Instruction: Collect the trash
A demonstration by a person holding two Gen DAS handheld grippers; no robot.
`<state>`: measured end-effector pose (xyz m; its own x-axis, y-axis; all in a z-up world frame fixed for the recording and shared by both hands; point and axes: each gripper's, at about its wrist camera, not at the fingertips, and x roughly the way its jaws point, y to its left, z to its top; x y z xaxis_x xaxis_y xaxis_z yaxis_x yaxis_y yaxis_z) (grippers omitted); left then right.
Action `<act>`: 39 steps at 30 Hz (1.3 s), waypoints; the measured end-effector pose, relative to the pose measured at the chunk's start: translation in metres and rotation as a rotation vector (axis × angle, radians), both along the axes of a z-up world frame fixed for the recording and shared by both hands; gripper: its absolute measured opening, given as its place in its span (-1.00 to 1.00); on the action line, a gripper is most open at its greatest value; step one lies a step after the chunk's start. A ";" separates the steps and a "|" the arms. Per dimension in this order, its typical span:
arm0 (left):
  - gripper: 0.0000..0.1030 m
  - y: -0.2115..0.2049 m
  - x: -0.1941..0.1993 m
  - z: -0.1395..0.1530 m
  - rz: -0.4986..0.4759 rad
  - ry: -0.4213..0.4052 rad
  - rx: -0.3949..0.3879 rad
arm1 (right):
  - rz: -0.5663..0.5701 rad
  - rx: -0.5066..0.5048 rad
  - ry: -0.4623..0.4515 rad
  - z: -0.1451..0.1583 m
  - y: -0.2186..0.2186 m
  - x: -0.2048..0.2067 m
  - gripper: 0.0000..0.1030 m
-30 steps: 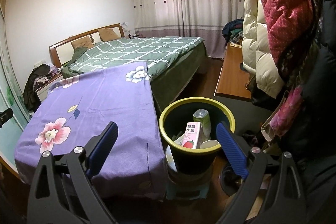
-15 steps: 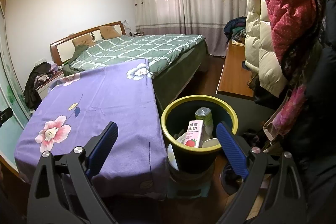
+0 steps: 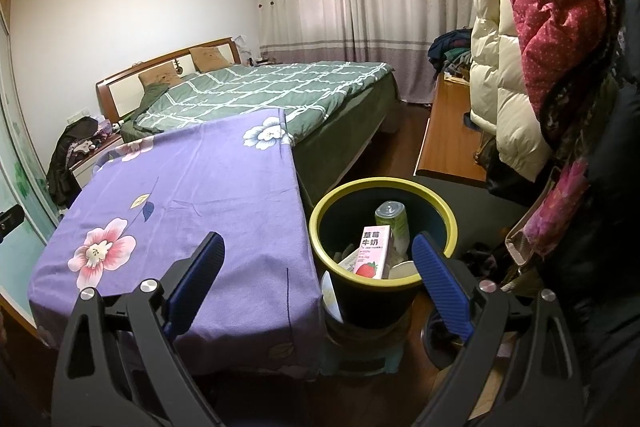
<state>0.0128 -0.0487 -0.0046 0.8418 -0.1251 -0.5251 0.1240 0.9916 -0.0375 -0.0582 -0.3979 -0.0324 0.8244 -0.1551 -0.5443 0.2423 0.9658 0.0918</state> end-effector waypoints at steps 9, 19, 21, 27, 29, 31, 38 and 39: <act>0.90 0.000 0.003 -0.001 -0.002 0.007 0.001 | 0.002 0.000 0.003 0.000 0.000 0.000 0.75; 0.90 0.000 0.003 -0.004 -0.002 0.011 0.005 | 0.000 0.004 0.005 -0.002 0.000 0.001 0.75; 0.90 0.000 0.002 -0.008 -0.005 0.014 0.007 | -0.001 0.005 0.006 -0.002 0.000 0.001 0.75; 0.90 -0.001 0.001 -0.010 -0.007 0.016 0.012 | 0.000 0.006 0.006 -0.002 0.000 0.002 0.75; 0.90 0.000 0.001 -0.011 -0.007 0.016 0.010 | 0.000 0.005 0.006 -0.002 -0.001 0.002 0.75; 0.90 -0.001 0.002 -0.010 -0.006 0.017 0.012 | 0.001 0.005 0.006 -0.002 -0.001 0.002 0.75; 0.90 0.000 0.002 -0.010 -0.007 0.017 0.012 | -0.001 0.006 0.006 -0.002 -0.001 0.002 0.75; 0.90 -0.001 0.002 -0.009 -0.007 0.018 0.012 | -0.001 0.006 0.006 -0.002 -0.001 0.002 0.75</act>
